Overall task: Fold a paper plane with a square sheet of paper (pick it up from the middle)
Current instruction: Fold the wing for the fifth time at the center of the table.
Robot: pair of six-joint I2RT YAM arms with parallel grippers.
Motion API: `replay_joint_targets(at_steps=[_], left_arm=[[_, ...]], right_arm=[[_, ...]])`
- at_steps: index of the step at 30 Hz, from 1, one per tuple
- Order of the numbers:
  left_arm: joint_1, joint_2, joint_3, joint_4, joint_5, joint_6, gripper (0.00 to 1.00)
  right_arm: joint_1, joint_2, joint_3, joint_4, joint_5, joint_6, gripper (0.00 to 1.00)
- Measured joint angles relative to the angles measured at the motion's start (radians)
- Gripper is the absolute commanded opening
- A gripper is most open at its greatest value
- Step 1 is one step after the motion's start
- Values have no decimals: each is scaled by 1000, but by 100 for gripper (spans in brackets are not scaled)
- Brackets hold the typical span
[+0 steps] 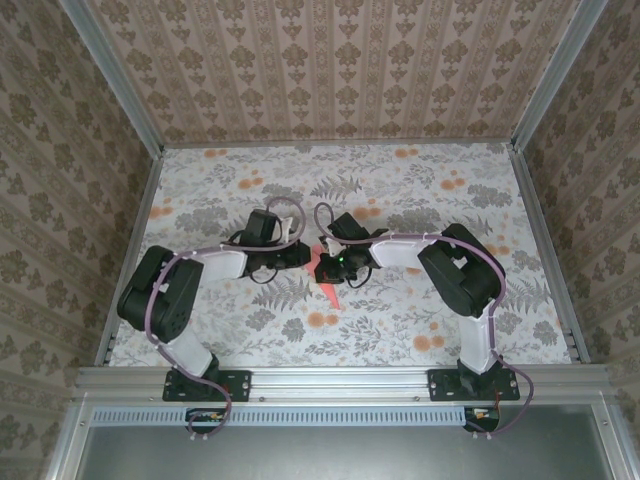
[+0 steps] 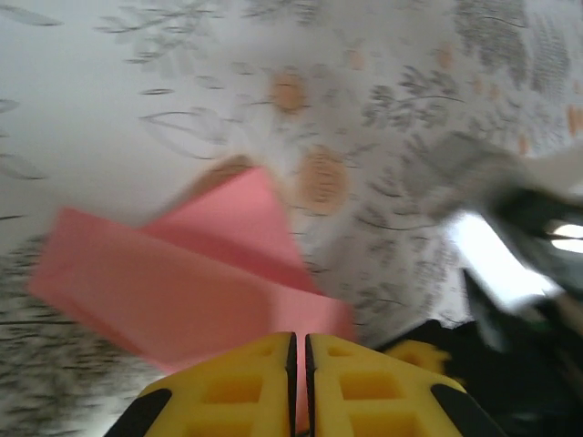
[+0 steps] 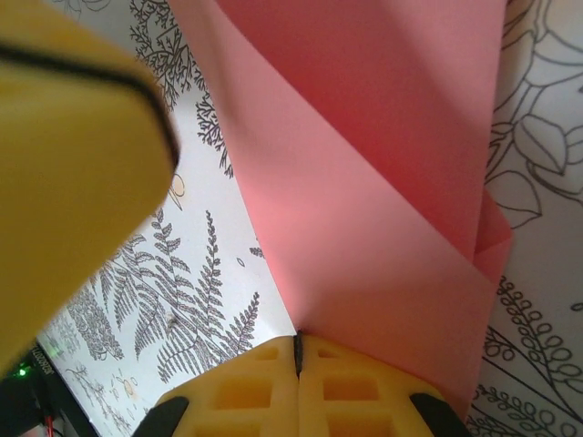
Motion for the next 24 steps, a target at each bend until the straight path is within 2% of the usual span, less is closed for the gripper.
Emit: replay_joint_targets(at_steps=[4, 10, 18, 24], left_arm=[[-47, -9, -1, 8, -12, -15, 7], [-51, 36, -2, 16, -43, -26, 3], [-51, 76, -16, 24, -76, -26, 3], [-35, 86, -16, 31, -57, -24, 3]], right_arm=[[-2, 0, -6, 10, -8, 3, 2], [-3, 0, -9, 15, -10, 3, 2], [-4, 0, -14, 23, -13, 3, 2], [-4, -6, -29, 39, -13, 0, 2]])
